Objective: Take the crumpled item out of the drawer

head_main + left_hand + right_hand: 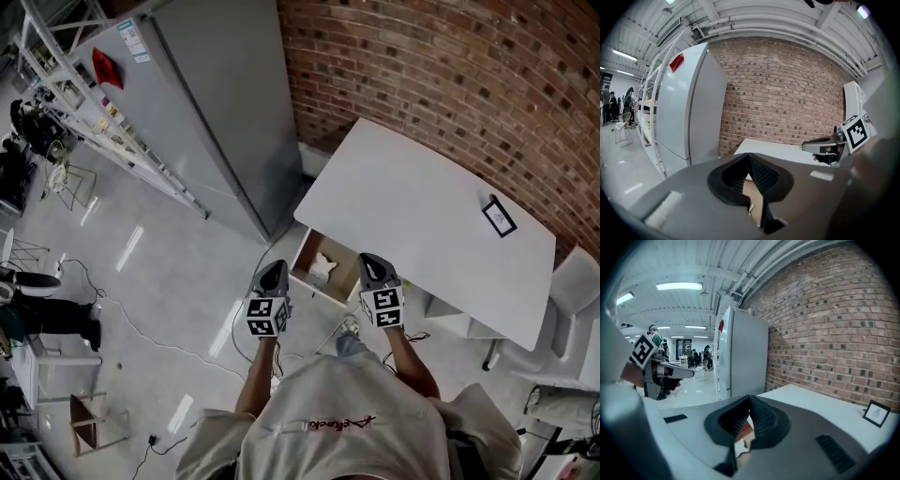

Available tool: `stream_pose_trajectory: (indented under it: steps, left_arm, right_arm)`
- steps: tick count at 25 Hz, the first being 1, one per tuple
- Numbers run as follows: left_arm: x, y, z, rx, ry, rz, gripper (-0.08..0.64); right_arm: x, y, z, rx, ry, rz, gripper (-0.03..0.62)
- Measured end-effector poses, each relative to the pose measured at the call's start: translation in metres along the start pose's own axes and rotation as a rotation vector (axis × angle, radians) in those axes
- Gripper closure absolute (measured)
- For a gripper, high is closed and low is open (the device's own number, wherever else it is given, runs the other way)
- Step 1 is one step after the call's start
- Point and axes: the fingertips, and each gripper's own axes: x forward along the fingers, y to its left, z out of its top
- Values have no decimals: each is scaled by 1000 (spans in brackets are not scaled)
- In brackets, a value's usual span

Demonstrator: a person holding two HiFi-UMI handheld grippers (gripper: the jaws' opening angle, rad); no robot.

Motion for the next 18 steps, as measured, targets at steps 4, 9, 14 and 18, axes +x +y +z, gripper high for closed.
stream_pose_trajectory:
  steps: [4, 9, 14, 18]
  left_arm:
    - [20, -6, 6, -5, 6, 35, 551]
    - [37, -17, 5, -17, 26, 74, 551]
    - [51, -27, -5, -25, 58, 114, 551]
    - [50, -27, -16, -38, 97, 142, 551]
  right_arm:
    - [15, -23, -3, 2, 11, 41, 580]
    - [27, -42, -7, 3, 24, 99, 580]
    - [40, -56, -18, 12, 41, 158, 580]
    - [46, -55, -26, 32, 59, 196, 580]
